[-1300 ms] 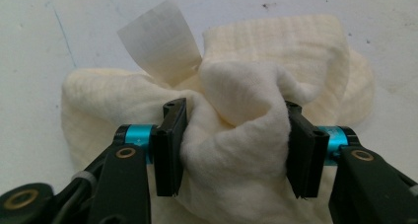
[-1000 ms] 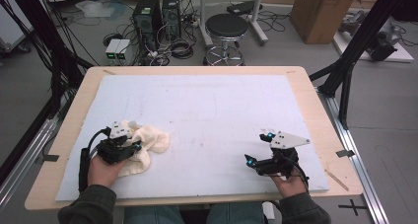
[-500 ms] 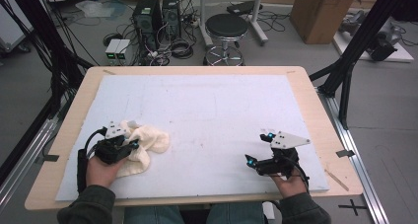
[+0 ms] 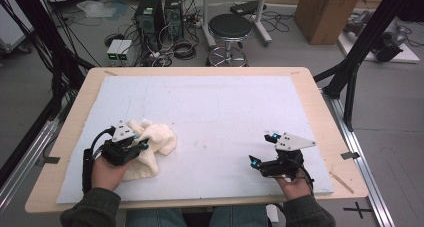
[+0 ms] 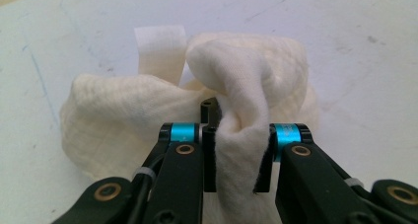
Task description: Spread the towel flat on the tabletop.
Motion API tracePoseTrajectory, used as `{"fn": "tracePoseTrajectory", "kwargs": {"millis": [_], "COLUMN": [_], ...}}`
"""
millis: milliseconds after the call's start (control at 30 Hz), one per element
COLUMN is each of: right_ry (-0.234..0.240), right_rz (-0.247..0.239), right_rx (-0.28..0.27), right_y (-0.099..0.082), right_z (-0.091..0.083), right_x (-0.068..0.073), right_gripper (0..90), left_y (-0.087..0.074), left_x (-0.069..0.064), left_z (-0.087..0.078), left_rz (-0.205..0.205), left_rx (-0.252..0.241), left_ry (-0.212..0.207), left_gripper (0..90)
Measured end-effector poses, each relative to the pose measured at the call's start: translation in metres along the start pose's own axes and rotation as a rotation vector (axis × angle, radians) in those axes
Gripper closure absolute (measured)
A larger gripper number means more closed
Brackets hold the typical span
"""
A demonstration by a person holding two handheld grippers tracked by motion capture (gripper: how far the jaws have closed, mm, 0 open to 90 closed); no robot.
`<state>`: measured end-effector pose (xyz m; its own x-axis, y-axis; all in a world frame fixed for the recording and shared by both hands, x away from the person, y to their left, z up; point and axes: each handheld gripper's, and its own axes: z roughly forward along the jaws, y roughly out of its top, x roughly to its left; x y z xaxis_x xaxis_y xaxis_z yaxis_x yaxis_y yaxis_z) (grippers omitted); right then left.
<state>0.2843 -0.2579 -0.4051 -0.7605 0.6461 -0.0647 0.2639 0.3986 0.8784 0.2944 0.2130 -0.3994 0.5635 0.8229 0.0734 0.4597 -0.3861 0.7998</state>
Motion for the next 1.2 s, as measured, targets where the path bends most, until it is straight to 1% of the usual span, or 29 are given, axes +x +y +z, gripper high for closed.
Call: {"fn": "tracePoseTrajectory", "kwargs": {"millis": [200,333,433,567,600,633,667,767,867,900,933,1033,1100,1133,1167,1200], "right_ry": [-0.001,0.002,0.0,0.004,0.004,0.004,0.006,0.005,0.007,0.007,0.008,0.01,0.011,0.012,0.012,0.016], "right_rz": [0.002,0.002,-0.003,-0.002,-0.002,-0.002,0.004,-0.001,-0.002,-0.002,-0.001,-0.004,0.003,-0.005,-0.005,0.001], "right_rx": [-0.009,-0.011,-0.017,-0.018,-0.02,-0.02,-0.019,-0.024,-0.026,-0.026,-0.026,-0.025,-0.024,-0.026,-0.026,-0.026], "right_y": [0.001,0.001,0.002,0.002,0.002,0.002,0.002,0.002,0.002,0.003,0.002,0.002,0.002,0.002,0.002,0.002], "right_z": [0.0,-0.001,-0.001,-0.001,-0.001,-0.001,-0.001,-0.001,-0.001,-0.001,-0.001,0.0,0.0,0.0,0.0,0.001], "right_x": [-0.001,-0.001,-0.001,-0.002,-0.002,-0.002,-0.002,-0.002,-0.002,-0.002,-0.002,-0.003,-0.003,-0.004,-0.004,-0.004], "right_gripper": [11.3,11.3,11.3,11.3,11.3,11.3,11.3,11.3,11.3,11.3,11.3,11.3,11.3,11.3,11.3,11.3], "left_y": [0.02,0.035,0.046,0.06,0.063,0.067,0.07,0.078,0.085,0.086,0.088,0.091,0.092,0.092,0.092,0.092], "left_x": [-0.015,-0.025,-0.033,-0.045,-0.049,-0.051,-0.055,-0.063,-0.07,-0.072,-0.073,-0.077,-0.079,-0.079,-0.079,-0.078], "left_z": [-0.002,-0.002,0.001,0.008,0.011,0.014,0.017,0.027,0.039,0.043,0.047,0.059,0.068,0.073,0.078,0.083], "left_rz": [0.013,0.025,0.022,0.043,0.042,0.054,0.058,0.072,0.068,0.061,0.063,0.049,0.039,0.039,0.035,0.039], "left_rx": [-0.044,-0.061,-0.081,-0.085,-0.088,-0.084,-0.084,-0.077,-0.072,-0.073,-0.065,-0.066,-0.062,-0.059,-0.057,-0.052], "left_ry": [-0.046,-0.091,-0.122,-0.154,-0.157,-0.166,-0.173,-0.189,-0.206,-0.213,-0.215,-0.224,-0.231,-0.237,-0.236,-0.233], "left_gripper": [80.3,80.3,80.3,80.3,80.3,80.3,80.2,80.3,80.2,80.2,80.2,80.1,80.1,79.6,79.6,78.7]}}
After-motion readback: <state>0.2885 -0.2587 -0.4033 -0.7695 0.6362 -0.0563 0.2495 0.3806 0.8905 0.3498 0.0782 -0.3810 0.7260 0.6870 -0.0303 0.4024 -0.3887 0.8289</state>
